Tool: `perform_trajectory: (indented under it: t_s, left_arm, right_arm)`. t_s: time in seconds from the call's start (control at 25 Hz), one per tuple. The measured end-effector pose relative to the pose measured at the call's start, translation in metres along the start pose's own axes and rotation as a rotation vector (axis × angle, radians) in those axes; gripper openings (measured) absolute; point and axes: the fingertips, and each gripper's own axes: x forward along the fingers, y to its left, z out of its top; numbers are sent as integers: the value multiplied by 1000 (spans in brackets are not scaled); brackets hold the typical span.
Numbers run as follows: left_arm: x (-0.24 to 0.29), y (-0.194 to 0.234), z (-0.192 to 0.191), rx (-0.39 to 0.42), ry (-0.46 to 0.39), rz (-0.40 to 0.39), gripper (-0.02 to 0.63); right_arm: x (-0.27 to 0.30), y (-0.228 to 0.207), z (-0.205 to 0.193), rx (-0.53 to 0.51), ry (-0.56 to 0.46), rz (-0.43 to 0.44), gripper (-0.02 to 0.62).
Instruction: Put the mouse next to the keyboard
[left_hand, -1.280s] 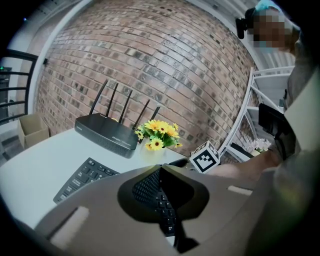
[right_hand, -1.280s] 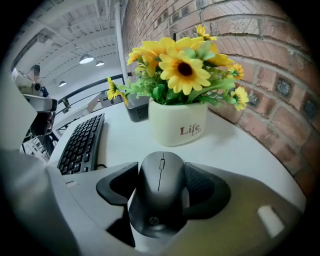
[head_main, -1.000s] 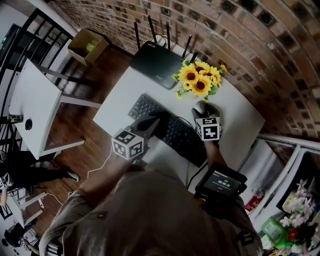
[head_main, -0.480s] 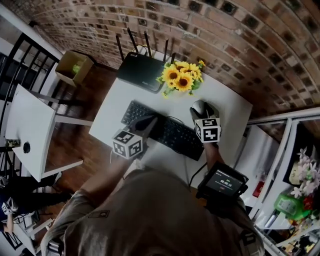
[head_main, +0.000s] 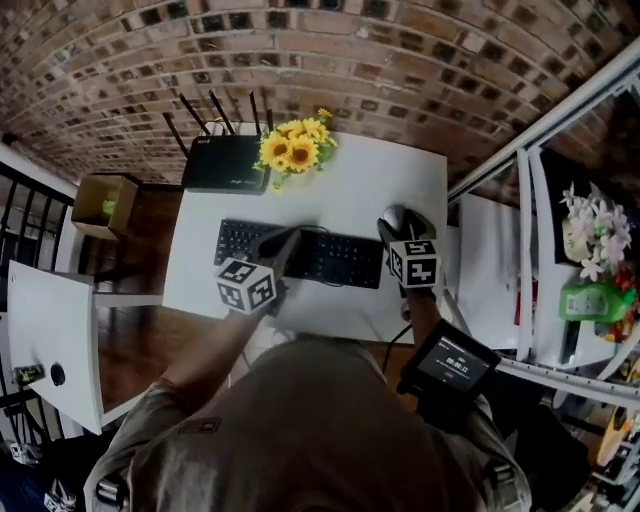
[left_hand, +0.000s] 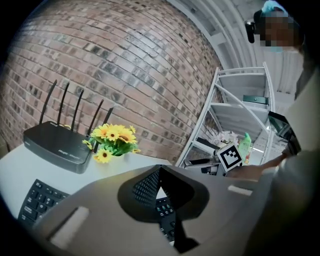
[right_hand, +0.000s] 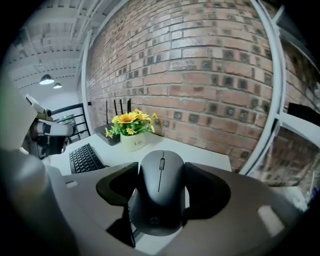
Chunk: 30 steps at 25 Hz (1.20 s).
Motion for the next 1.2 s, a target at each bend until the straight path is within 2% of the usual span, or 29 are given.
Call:
perform_trajectory:
  t_s: [0.24, 0.44, 0.76, 1.2]
  left_arm:
    - [11, -26, -7, 32, 44, -85, 0]
    - [13, -38, -18, 44, 84, -108, 0]
    - [6, -33, -23, 69, 118, -79, 0]
    - [-2, -17, -34, 44, 122, -3, 0]
  right_arm:
    - [-41, -24, -39, 101, 14, -106, 304]
    - [-56, -33, -75, 188, 49, -139, 305]
    - [-41, -37, -126, 266, 132, -162, 305]
    - [-7, -43, -167, 282, 227, -151, 305]
